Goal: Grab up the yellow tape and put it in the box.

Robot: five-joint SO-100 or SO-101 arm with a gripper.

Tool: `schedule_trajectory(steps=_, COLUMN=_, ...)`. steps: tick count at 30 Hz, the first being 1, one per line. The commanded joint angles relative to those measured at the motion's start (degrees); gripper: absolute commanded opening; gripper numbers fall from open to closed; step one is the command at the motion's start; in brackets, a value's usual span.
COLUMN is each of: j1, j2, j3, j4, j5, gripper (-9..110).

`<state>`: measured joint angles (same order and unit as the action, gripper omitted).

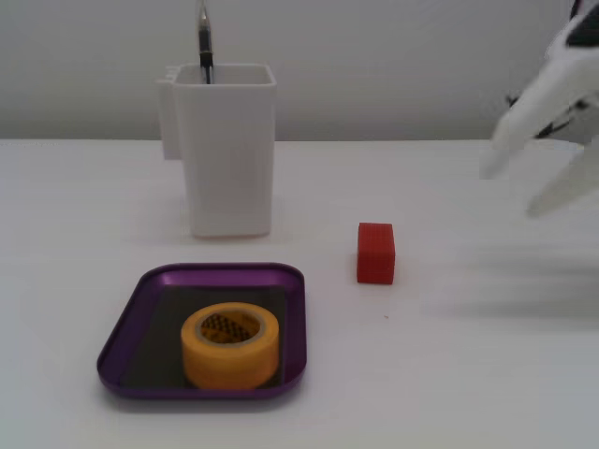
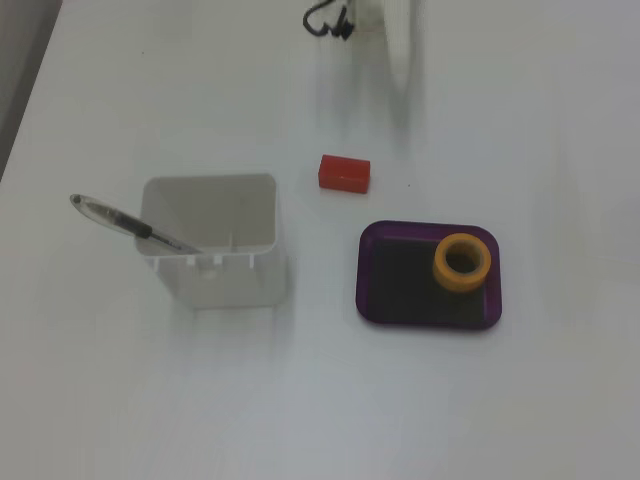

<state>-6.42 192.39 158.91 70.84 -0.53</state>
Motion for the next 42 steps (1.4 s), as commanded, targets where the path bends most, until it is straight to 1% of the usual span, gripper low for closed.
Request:
schedule_trajectory(steps=1, j1=1.32, j2=6.86, j3=3.69, j4=-1.05, j5=0.26, gripper=13)
schedule_trajectory(steps=6, j1=3.87, j2=4.48, j3=5.98, j4=-0.79, j5=0.62, gripper=13)
schedule_trajectory(steps=16, j1=4.04, j2=4.57, j3=13.80, j4=-1.32, j5=0.53, gripper=13)
schedule_trajectory(steps=18, j1=4.13, j2=4.57, j3=15.73, j4=-1.41, j5=0.53, gripper=9)
schedule_trajectory(steps=21, j1=4.13, j2=4.57, j3=16.35, j4=-1.41, j5=0.53, gripper=-1)
schedule_trajectory(steps=23, j1=4.13, j2=4.57, j3=16.35, j4=-1.41, j5=0.53, gripper=0)
schedule_trajectory(steps=42, j1=3.87, j2=4.57, j3=16.52, j4=-1.49, j5=0.35, gripper=0)
